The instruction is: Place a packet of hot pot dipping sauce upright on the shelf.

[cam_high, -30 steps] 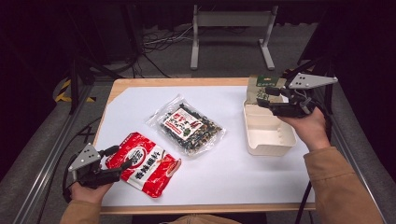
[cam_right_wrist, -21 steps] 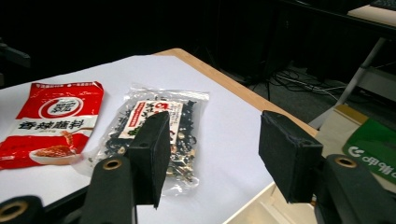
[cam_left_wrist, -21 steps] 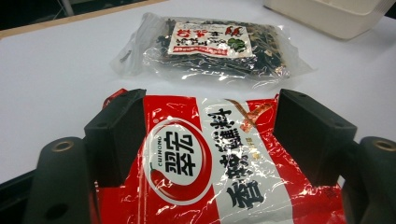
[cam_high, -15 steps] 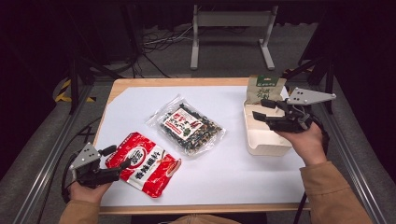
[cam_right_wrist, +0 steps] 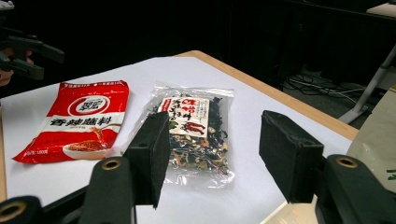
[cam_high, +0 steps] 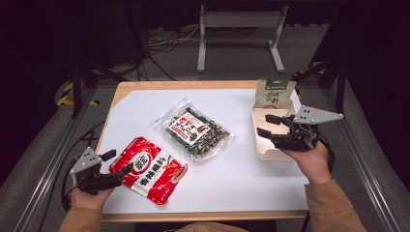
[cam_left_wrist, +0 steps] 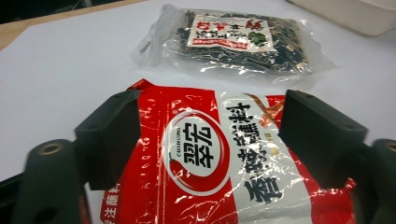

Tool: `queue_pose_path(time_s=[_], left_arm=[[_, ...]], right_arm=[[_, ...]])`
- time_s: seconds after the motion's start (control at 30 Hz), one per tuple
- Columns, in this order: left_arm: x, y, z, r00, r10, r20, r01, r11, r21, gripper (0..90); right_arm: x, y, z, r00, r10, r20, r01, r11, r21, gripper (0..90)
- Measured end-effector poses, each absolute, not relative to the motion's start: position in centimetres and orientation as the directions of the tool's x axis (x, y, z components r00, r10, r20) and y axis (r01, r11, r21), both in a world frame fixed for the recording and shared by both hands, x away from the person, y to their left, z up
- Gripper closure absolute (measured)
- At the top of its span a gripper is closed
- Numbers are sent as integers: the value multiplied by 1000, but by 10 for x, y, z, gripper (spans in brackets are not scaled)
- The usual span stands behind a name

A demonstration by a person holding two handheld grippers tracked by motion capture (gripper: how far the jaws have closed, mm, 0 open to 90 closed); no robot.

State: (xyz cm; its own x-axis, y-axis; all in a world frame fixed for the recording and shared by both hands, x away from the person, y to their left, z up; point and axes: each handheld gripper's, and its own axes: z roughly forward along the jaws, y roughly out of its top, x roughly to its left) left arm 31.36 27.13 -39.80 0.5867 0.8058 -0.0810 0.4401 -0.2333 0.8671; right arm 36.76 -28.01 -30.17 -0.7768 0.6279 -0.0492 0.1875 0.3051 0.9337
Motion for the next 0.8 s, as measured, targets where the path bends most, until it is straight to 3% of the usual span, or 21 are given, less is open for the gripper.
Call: queue_pose_path(time_s=[0.57, 0.8], left_arm=[[332, 290, -408, 416, 901, -120, 618, -184, 765, 143], [340, 300, -417, 384, 903, -191, 683, -139, 717, 166]], right_arm=[[371, -271, -314, -790, 611, -46, 209, 340, 917, 422], [372, -266, -319, -802, 596, -43, 214, 354, 910, 422]])
